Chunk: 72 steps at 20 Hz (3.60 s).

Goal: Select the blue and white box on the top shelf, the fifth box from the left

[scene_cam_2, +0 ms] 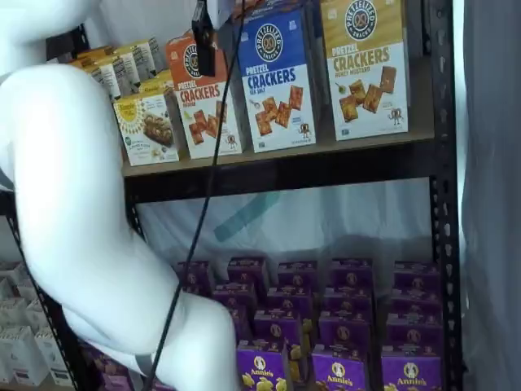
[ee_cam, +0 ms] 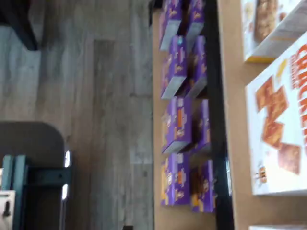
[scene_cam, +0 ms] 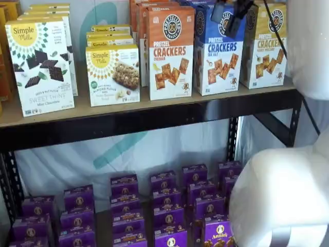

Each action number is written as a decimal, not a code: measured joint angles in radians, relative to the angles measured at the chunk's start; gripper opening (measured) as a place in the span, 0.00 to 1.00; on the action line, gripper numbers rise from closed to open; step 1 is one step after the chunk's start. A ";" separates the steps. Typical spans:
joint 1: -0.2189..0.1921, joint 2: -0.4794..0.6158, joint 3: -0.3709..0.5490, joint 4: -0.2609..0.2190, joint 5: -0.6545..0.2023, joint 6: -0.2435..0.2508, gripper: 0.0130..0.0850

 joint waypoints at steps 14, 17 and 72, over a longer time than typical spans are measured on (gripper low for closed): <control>-0.078 0.040 -0.055 0.120 -0.048 -0.017 1.00; -0.080 0.035 -0.033 0.137 -0.102 -0.020 1.00; -0.029 0.295 -0.230 0.045 -0.200 -0.039 1.00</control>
